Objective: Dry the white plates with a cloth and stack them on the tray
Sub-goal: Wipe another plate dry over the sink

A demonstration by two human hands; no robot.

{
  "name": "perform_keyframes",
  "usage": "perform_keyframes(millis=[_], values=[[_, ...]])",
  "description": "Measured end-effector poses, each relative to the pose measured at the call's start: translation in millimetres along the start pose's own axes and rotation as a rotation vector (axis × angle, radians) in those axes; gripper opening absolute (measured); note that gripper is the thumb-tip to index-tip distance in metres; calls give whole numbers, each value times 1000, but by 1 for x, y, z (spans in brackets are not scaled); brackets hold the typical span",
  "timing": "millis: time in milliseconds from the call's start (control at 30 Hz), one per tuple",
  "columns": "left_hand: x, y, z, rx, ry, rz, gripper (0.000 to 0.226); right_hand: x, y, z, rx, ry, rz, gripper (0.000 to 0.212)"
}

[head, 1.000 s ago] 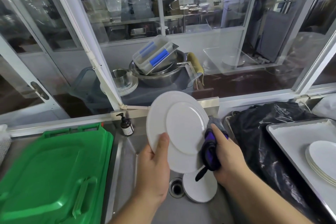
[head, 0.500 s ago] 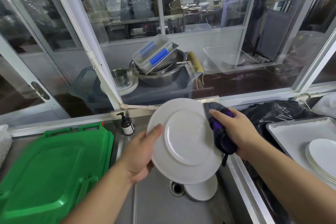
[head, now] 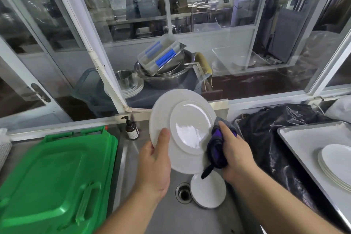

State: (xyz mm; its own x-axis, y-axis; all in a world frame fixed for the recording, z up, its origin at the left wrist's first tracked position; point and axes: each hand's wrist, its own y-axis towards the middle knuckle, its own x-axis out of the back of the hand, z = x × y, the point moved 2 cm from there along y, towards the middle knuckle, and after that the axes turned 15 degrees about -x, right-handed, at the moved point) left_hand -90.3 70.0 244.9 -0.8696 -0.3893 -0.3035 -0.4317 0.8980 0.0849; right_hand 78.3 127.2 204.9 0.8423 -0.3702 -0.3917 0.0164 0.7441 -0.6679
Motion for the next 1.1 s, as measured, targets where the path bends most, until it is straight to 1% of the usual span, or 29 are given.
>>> perform_keyframes(millis=[67,133,233,300,333,367,400,467,533,600,633,733,833,933,1000,1067,1100], values=[[-4,-5,5,-2,-11,-34,21,-3,0,-6,-7,45,-12,34],[-10,-12,8,12,-16,-61,20,-4,0,-10,-10,80,-20,33],[-16,-22,11,76,-49,-55,30,-1,1,-12,-49,119,-5,32],[-11,-20,13,138,-93,-20,18,4,4,-7,-68,100,17,34],[-5,-16,14,168,-105,11,13,6,6,-3,-67,68,20,36],[0,-10,12,191,-117,39,15,8,7,3,-61,25,19,36],[6,-3,9,207,-127,58,22,9,7,10,-54,-27,17,36],[18,13,0,268,-119,89,44,10,6,22,-26,-146,23,37],[24,25,-9,320,-54,161,55,8,2,35,38,-274,25,37],[25,30,-15,339,23,251,53,3,-2,47,125,-383,42,33],[24,30,-17,333,54,262,50,0,-5,51,166,-423,49,30],[24,28,-19,278,65,235,46,-7,-10,57,235,-476,55,26],[21,23,-22,220,31,183,48,-8,-11,54,245,-426,25,27],[14,17,-19,141,-23,93,42,-9,-12,36,161,-291,-3,26],[6,10,-13,86,-49,6,28,-11,-10,19,78,-161,-14,25],[-3,-1,-6,48,-42,-66,20,-12,-6,5,18,-64,-21,30],[-7,-7,-2,41,-39,-93,20,-12,-5,-1,-7,-36,-27,32]])
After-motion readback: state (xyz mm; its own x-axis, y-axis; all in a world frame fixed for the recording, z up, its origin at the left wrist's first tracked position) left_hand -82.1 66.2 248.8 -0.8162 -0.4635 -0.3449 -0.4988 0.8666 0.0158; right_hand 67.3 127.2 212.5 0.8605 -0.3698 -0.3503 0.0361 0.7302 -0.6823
